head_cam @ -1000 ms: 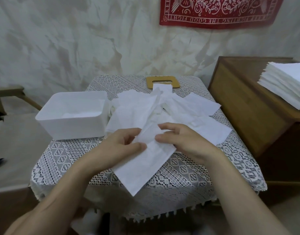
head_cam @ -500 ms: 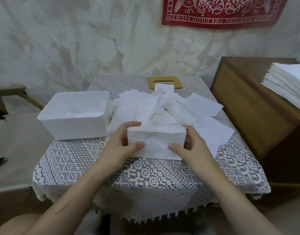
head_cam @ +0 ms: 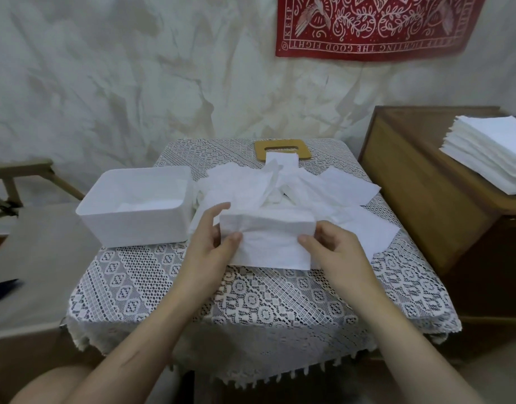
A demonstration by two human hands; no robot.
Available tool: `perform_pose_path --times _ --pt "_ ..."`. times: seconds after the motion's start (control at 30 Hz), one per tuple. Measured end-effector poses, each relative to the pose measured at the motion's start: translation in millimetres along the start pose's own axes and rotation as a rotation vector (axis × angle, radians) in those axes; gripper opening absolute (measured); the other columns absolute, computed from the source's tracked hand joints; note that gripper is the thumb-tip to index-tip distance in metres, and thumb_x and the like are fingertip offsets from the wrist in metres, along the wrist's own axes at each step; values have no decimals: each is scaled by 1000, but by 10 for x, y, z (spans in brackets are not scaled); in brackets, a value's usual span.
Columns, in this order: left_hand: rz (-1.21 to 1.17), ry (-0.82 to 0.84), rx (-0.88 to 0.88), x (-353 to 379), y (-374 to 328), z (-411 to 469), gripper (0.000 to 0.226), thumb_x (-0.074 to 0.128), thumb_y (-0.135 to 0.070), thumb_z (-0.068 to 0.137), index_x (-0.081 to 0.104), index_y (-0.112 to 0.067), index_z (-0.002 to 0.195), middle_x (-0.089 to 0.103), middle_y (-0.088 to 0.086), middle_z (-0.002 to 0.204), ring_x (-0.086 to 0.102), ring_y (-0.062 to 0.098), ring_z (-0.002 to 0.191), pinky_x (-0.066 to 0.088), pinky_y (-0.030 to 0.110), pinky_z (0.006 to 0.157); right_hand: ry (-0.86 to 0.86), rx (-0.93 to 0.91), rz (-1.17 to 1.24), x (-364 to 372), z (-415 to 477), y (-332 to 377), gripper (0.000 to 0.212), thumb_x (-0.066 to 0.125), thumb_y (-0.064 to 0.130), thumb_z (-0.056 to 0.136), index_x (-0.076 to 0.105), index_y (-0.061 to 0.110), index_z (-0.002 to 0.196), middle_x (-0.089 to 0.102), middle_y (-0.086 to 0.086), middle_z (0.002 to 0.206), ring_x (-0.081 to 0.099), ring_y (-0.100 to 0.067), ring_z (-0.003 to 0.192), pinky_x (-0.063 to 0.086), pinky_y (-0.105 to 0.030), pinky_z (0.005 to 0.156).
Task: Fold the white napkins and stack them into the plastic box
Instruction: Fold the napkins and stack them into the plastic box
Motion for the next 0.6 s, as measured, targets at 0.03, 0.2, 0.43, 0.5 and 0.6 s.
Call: perform_pose_path --times 0.03,0.2,0.43,0.5,0.6 --pt "-3 -20 -4 -75 -82 -3 42 61 -15 102 51 -35 138 66 5 78 58 10 67 50 31 62 -18 -16 15 0 21 94 7 69 19 96 75 22 98 77 5 96 72 -17 96 57 -49 92" --pt "-49 -115 -46 -670 -418 37 9 66 -15 99 71 -17 107 80 -4 86 75 10 76 56 23 63 -34 -54 134 293 217 593 4 72 14 94 75 12 91 77 -9 90 72 -35 91 58 -53 82" --pt "275 -331 -36 -1837 -525 316 31 69 -25 98 66 -6 74 53 -10 57 51 7 55 49 32 54 52 -22 76 1319 626 1148 25 74 41 87 72 20 74 70 4 67 65 -21 68 56 -48 78" --pt "409 -363 -63 -2089 -493 483 35 69 -28 97 62 -18 65 55 -12 50 51 7 54 40 31 55 47 9 -2 1555 762 1203 33 73 44 88 67 19 67 67 5 62 63 -18 69 53 -44 77" --pt "602 -332 -122 -2271 -327 708 47 65 -30 99 48 -14 58 45 -6 53 44 18 55 27 34 55 41 60 -150 1783 930 1184 36 68 38 94 57 18 65 58 5 58 63 -23 69 42 -34 68"
Point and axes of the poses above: each hand's wrist, its own z-axis towards the middle knuckle, its own x-axis out of the palm, y = z × x, the point moved 5 cm from there along z, towards the middle knuckle
